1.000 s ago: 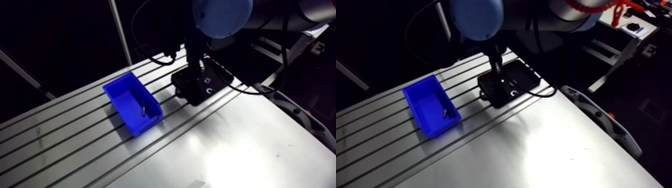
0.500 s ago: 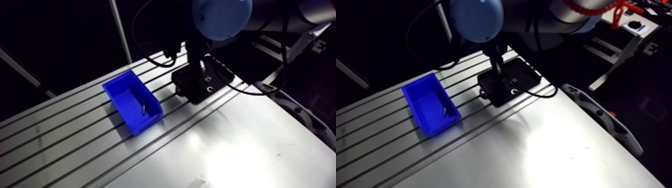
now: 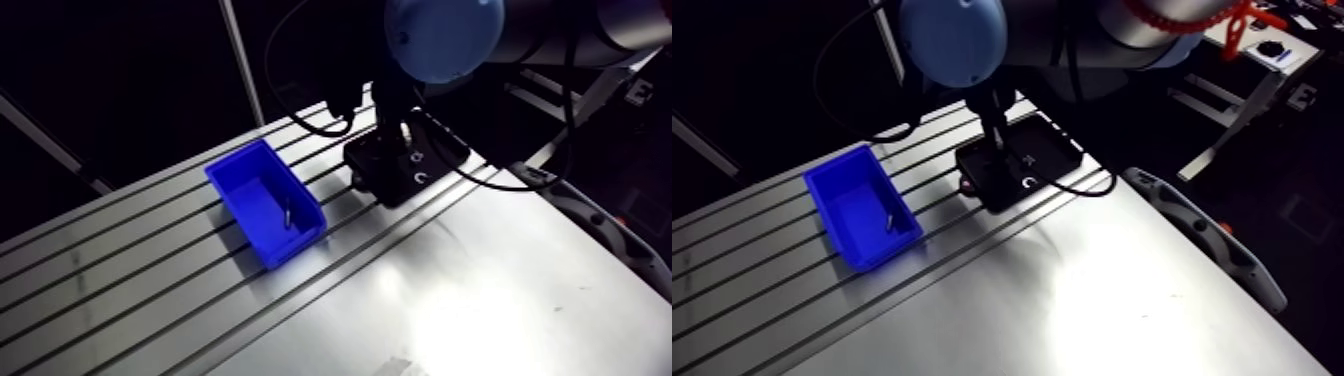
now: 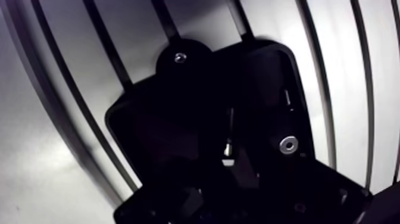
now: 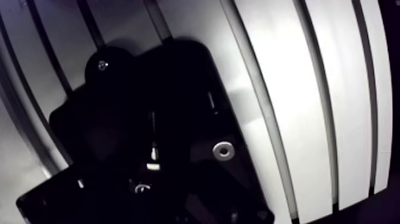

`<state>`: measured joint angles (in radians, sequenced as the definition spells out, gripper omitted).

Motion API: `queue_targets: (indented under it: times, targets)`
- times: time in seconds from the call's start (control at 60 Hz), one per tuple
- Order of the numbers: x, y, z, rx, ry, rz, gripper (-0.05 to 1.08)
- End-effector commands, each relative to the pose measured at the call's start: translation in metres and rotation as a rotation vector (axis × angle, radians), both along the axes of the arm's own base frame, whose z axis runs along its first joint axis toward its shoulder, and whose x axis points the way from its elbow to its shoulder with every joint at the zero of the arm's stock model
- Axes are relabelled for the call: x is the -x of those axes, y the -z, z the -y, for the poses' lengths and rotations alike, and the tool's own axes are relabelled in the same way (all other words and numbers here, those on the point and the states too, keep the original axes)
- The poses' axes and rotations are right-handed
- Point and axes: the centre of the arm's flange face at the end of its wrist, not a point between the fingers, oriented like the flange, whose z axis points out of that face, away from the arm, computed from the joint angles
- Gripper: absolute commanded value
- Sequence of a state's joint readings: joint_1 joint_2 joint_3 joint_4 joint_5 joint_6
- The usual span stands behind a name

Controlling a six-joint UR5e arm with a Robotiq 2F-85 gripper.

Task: Pick up the M10 bolt from the tray and put it into the blue bin.

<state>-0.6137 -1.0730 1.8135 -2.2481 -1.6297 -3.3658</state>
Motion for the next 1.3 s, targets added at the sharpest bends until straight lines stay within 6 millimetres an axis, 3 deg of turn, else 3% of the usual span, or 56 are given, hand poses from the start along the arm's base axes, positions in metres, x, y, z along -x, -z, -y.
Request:
queue_targets:
  times: [0.017,0.383,1.217,1.3]
  targets:
    - [-0.0016,0.0025,0.0022,0.004,-0.001,0.005,0.62]
    - [-0.0007,0.0014,0.0015,0.001,-0.001,0.002,0.69]
    - [-0.0007,0.001,0.0026,0.001,-0.002,0.002,0.71]
    - [-0.0007,0.001,0.0026,0.001,-0.002,0.002,0.76]
